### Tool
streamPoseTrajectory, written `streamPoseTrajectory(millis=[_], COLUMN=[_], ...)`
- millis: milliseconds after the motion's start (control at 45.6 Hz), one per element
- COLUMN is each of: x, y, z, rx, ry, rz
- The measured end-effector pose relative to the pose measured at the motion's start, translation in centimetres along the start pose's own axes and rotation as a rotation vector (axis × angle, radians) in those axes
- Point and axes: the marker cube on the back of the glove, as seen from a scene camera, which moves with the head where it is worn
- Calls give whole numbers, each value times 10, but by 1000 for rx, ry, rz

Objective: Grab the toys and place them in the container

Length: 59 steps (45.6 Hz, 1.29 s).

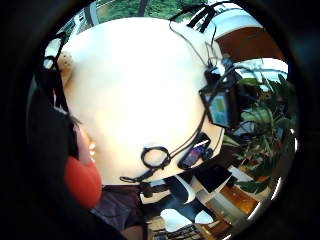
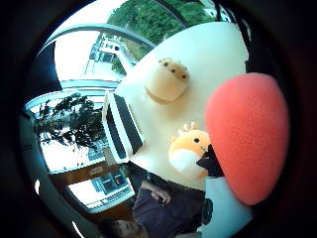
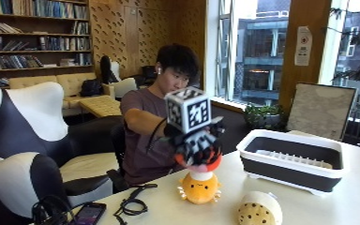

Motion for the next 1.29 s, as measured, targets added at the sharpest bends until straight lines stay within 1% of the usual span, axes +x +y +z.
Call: streamPoseTrajectory(millis=[66,153,241,307,416,504,570,636,723,745,789,811,833,899,942,964,1008,1074,1118,1205,1293], x=[-46,-90,-178,-238,-320,-362,-400,-426,-443,-445,-452,-456,-460,-467,-463,-461,-451,-418,-401,-372,-329], y=[3,6,18,23,26,21,13,6,-10,-12,-11,-10,-9,-9,-9,-10,-14,-31,-36,-29,-27], z=[-44,-72,-104,-114,-108,-90,-70,-45,-18,-13,-2,4,11,27,31,30,22,8,0,-29,-59], rx=[55,107,189,198,188,176,152,140,158,156,128,103,70,-92,-188,-205,-178,-63,-32,-47,-25], ry=[50,83,139,131,119,186,182,246,337,343,327,320,322,339,328,313,310,500,563,439,368], rz=[-49,-105,-252,-333,-453,-605,-568,-596,-508,-525,-607,-627,-617,-537,-525,-523,-503,-375,-346,-432,-416])
